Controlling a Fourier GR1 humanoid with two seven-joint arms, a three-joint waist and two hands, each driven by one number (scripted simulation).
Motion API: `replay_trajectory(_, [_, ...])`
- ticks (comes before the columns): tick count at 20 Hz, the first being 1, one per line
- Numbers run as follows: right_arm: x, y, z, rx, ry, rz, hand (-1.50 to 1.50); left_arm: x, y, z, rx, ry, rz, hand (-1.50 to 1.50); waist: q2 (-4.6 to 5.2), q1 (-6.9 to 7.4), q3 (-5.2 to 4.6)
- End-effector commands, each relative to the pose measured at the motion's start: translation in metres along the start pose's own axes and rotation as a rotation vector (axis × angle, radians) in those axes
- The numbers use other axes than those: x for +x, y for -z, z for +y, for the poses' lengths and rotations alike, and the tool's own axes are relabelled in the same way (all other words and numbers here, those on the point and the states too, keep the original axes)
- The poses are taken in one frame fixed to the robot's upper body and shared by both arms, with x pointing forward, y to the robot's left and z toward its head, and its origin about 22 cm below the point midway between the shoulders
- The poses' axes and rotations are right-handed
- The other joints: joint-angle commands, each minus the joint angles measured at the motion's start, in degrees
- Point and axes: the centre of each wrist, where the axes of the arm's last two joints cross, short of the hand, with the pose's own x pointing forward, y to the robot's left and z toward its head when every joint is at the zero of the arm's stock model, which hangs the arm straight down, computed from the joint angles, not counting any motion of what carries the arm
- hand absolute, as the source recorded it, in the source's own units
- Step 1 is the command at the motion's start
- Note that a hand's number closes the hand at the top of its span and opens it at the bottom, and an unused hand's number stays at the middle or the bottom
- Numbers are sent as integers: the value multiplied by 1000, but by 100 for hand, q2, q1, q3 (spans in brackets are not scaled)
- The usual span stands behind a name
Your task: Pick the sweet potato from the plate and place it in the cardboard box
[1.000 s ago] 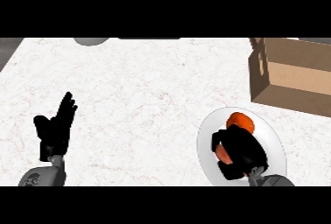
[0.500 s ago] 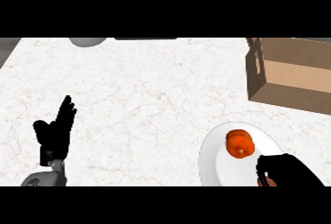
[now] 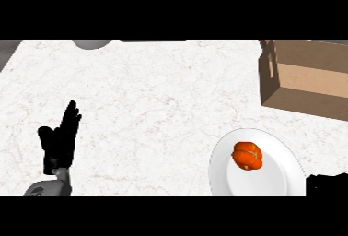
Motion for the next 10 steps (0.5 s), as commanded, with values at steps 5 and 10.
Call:
replay_trajectory(5, [3, -48, -71, -236, 54, -84, 150, -9, 8, 25, 23, 1, 27, 0, -6, -107, -6])
replay_trajectory(10, [10, -63, -111, -338, 97, -25, 150, 7, -4, -7, -19, -14, -10, 0, -9, 2, -4])
